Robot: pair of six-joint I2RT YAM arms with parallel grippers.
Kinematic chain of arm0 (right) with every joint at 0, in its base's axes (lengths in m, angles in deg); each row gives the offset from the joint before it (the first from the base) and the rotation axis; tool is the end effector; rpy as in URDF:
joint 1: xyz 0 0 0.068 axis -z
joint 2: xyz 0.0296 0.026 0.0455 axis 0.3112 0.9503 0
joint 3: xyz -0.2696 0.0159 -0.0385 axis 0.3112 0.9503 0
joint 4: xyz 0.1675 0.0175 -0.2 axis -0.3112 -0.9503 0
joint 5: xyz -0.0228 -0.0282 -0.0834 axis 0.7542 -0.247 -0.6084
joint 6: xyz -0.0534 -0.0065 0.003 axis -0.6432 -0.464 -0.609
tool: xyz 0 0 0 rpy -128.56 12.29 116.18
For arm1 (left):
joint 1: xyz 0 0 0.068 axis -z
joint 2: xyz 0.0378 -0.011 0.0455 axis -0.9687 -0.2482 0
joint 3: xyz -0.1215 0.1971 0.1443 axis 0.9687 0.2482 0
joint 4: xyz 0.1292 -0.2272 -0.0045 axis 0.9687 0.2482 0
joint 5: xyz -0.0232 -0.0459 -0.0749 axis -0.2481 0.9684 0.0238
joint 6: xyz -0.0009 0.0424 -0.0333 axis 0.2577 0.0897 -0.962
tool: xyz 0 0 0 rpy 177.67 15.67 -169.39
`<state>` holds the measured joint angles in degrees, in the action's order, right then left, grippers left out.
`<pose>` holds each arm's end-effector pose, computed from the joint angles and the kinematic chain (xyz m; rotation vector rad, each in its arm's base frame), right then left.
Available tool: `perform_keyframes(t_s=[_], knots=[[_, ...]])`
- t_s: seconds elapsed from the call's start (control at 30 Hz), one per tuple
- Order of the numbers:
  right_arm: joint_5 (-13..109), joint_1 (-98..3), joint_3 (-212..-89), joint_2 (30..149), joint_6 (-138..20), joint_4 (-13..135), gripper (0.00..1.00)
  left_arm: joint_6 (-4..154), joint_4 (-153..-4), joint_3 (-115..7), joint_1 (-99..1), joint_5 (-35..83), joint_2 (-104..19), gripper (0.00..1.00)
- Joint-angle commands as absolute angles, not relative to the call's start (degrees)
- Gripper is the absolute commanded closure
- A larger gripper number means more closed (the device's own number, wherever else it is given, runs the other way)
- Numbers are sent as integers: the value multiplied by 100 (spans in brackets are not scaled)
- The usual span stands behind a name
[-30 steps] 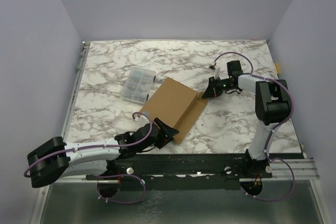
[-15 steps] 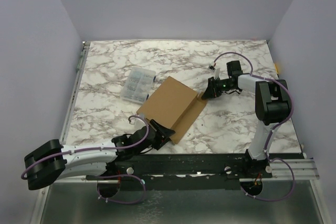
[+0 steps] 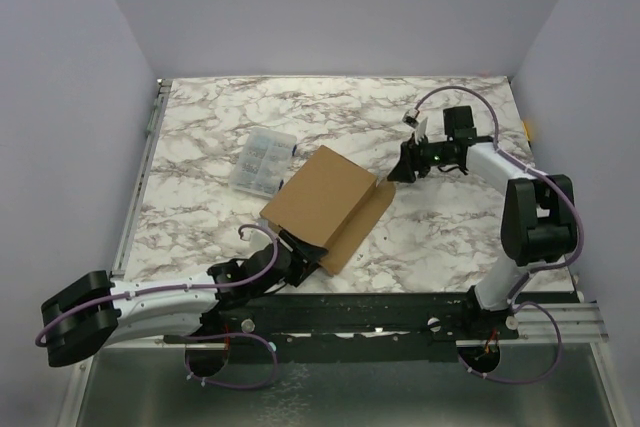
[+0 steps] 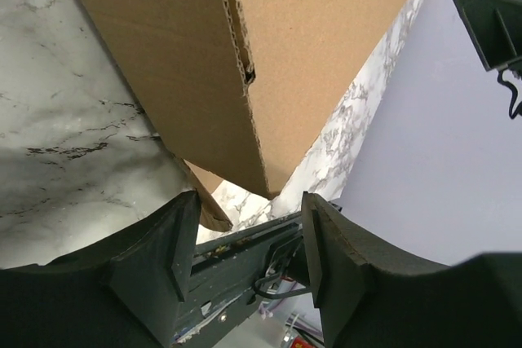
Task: Fold the paper box
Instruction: Close the paper box at the center of the board.
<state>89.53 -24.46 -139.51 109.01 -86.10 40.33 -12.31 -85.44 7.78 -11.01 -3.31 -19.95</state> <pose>0.3509 0.0661 0.1976 -0.8421 2.1625 0.9708 0.0843 -0.1505 0.1436 -0.9231 2.2433 -1.2233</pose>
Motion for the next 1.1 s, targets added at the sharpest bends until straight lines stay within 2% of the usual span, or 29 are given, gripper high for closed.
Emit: perform_keyframes(t_s=[0.0, 0.13, 0.27, 0.4, 0.57, 0.73, 1.07], knots=[[9146, -2493, -13725, 10446, -9349, 3573, 47, -1507, -8354, 812, -1089, -606, -1883, 42], [9947, -2988, -13383, 9969, -10952, 2906, 48, -1526, -8353, 771, -1096, -643, -1984, 41], [10494, -3971, -12390, 9221, -12672, 2910, 48, -1519, -8405, 699, -1102, -681, -2129, 41], [9970, -4934, -11562, 8748, -13070, 3966, 46, -1574, -8465, 670, -1111, -735, -2200, 41], [9524, -5488, -11371, 8823, -13553, 4307, 44, -1601, -8525, 613, -1112, -811, -2251, 41], [9350, -6021, -11195, 8812, -13360, 4705, 44, -1603, -8613, 537, -1113, -822, -2326, 41], [8357, -6513, -10934, 8886, -11659, 6067, 50, -1715, -8787, 531, -1116, -836, -2427, 41]])
